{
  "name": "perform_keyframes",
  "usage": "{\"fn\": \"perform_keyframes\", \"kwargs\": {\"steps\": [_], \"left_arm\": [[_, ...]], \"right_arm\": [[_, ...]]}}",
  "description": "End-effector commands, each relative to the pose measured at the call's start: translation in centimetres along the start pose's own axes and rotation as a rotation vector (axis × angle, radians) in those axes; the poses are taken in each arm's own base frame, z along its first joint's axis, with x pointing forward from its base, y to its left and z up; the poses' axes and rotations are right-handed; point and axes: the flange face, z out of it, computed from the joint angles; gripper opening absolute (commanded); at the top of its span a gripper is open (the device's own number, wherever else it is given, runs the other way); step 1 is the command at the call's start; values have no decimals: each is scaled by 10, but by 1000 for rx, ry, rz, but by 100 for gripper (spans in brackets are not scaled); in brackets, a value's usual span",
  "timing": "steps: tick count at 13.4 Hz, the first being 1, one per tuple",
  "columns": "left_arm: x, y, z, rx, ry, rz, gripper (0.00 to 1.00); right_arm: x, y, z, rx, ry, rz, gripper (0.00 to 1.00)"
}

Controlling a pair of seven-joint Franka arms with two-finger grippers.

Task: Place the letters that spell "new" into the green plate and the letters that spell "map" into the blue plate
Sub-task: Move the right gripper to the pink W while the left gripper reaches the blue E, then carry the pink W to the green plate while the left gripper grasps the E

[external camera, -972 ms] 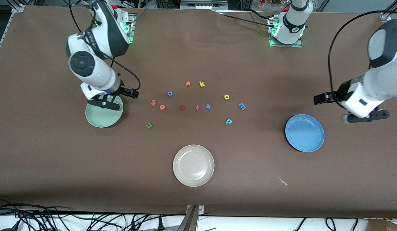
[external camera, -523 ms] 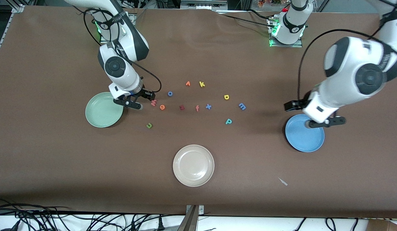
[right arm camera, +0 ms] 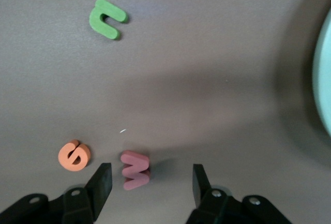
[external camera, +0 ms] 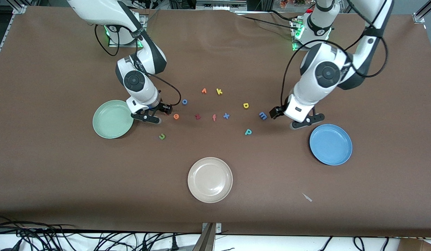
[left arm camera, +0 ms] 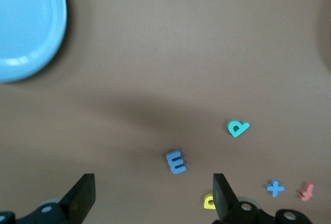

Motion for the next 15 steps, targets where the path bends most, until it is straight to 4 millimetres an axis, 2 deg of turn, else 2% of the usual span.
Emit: {"fn": "perform_keyframes", "kwargs": {"steps": [1,2,3,5,6,8,10,11,12,13,15], "left_arm": [[-8,14,37,-15,-25,-95,100],[-17,25,60,-7,-30,-94,100],[-23,32,72,-3,-17,-115,100],[-24,33,98,23,5,-156,100],[-29,36,112,43,9,-170,100],[-38,40,135,70,9,-185,100],[-38,40,146,53,12,-194,98],[-38,40,148,54,10,-196,94],[-38,39,150,57,7,-198,85],[-38,38,151,59,4,-199,77],[-36,36,152,59,3,-204,68]], "right_arm": [[-1,-8,2,3,20,-9,71],[-5,-12,9,-1,15,-18,71],[-6,-12,13,-3,13,-21,71],[-10,-17,22,3,14,-30,70],[-10,-18,27,12,22,-32,65],[-10,-18,27,12,22,-32,46],[-10,-18,27,11,23,-35,26],[-10,-18,27,12,24,-35,16],[-10,-18,26,11,23,-36,8],[-8,-18,19,14,30,-42,5],[3,-6,-11,-13,25,-39,5]]}}
